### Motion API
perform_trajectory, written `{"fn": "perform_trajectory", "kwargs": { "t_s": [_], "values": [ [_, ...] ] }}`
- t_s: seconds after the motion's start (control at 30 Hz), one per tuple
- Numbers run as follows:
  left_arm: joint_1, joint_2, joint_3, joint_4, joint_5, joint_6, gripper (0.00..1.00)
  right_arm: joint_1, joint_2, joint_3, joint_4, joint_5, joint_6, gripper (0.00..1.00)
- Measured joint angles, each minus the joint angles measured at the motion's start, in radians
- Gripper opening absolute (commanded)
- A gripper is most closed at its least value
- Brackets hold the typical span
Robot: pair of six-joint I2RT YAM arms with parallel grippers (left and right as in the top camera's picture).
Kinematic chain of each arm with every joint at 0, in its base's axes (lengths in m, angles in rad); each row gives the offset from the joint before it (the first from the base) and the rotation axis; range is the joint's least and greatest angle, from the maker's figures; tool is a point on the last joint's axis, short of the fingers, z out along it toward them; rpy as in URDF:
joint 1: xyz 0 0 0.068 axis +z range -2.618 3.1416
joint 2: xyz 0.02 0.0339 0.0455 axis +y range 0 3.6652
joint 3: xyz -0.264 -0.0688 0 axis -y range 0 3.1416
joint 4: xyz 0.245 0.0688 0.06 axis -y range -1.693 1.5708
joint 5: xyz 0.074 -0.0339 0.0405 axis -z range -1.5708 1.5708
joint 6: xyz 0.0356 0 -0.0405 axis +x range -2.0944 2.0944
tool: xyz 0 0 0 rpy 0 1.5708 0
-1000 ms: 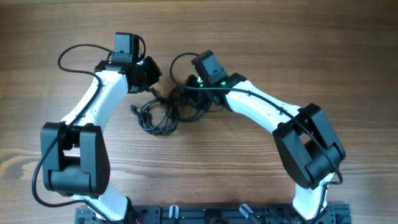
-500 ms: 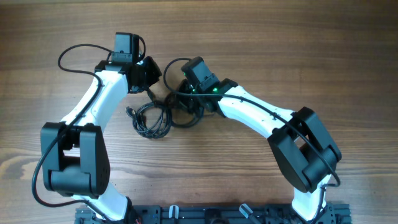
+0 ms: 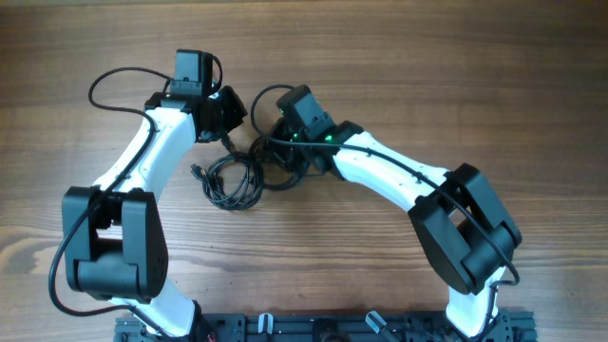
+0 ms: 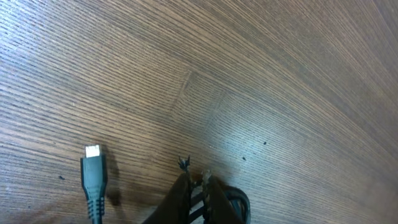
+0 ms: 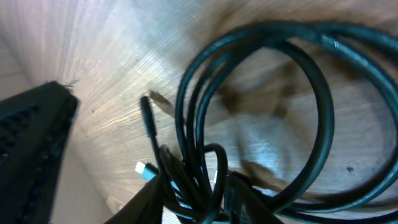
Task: Untangle cables
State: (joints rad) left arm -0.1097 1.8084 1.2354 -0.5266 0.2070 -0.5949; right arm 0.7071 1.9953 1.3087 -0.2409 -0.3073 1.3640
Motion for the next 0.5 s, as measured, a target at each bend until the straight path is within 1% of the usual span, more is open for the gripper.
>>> {"fn": "perform_trajectory", "kwargs": {
  "t_s": [0.23,0.33,0.5],
  "values": [
    [0.0,0.0,0.0,0.0,0.0,0.0,0.1,0.033,0.0,-0.076,0.067,0.021,0.073,0.36],
    [0.0,0.0,0.0,0.0,0.0,0.0,0.07,0.037,0.0,-0.109,0.101,0.027,0.108,0.35],
    [0.0,0.0,0.0,-0.016,0.0,0.011,0.07,0.038,0.0,-0.128,0.123,0.029,0.123,0.36]
  ]
}}
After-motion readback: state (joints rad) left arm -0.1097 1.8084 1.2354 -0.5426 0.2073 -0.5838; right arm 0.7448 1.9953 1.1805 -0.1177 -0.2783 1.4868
